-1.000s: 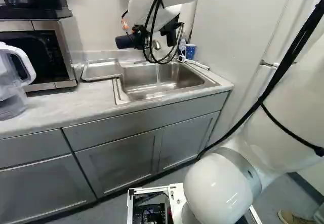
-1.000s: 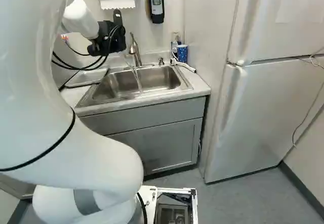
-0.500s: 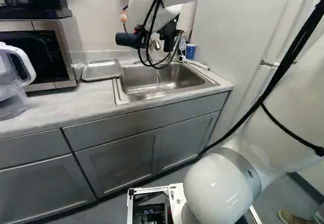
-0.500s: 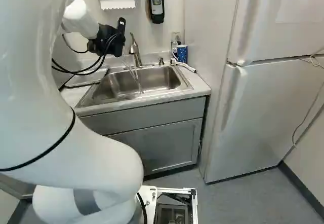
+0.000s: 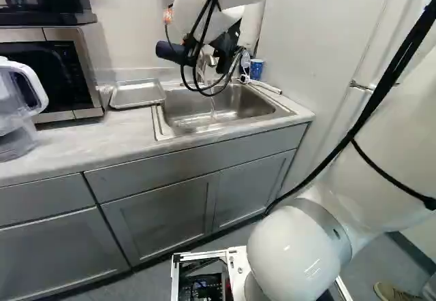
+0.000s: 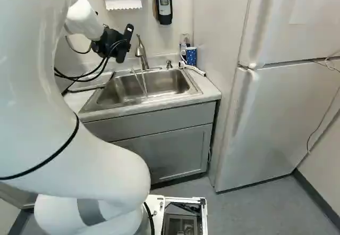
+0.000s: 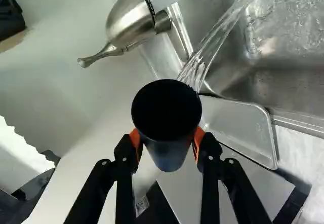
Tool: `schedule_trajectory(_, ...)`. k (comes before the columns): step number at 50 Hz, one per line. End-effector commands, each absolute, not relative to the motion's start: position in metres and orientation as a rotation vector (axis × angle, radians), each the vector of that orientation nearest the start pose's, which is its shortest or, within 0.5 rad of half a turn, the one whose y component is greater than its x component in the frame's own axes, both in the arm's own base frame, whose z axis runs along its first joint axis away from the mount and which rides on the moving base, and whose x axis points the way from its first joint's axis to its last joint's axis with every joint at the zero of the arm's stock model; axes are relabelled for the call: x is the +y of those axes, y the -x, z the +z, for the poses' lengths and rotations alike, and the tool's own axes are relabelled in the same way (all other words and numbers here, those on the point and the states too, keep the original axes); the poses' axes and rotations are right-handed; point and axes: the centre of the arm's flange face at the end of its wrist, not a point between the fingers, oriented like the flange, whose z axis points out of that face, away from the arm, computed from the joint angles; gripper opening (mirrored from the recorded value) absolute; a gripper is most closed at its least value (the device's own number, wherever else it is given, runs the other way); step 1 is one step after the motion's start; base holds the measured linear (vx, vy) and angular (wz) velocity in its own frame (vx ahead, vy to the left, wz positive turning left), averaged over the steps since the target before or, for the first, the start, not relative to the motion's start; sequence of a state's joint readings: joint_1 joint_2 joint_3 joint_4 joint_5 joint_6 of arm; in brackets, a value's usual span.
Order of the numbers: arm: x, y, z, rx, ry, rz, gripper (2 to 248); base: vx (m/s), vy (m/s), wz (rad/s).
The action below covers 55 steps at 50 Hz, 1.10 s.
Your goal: Rinse the cup and place it in the tray
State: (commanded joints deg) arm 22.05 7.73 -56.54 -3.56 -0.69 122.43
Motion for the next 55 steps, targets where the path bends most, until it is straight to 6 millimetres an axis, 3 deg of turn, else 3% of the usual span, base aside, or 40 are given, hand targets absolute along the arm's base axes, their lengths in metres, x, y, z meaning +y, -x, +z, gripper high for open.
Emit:
schedule_trajectory(39,0.1791,-0.4422,0.6605,1.539,1.368,-0.429,120,0.000,0.000,0.000)
schedule_trajectory(55,0.1791,-0.4422,0.6605,1.451,1.478,-0.512,120,0.000,0.000,0.000)
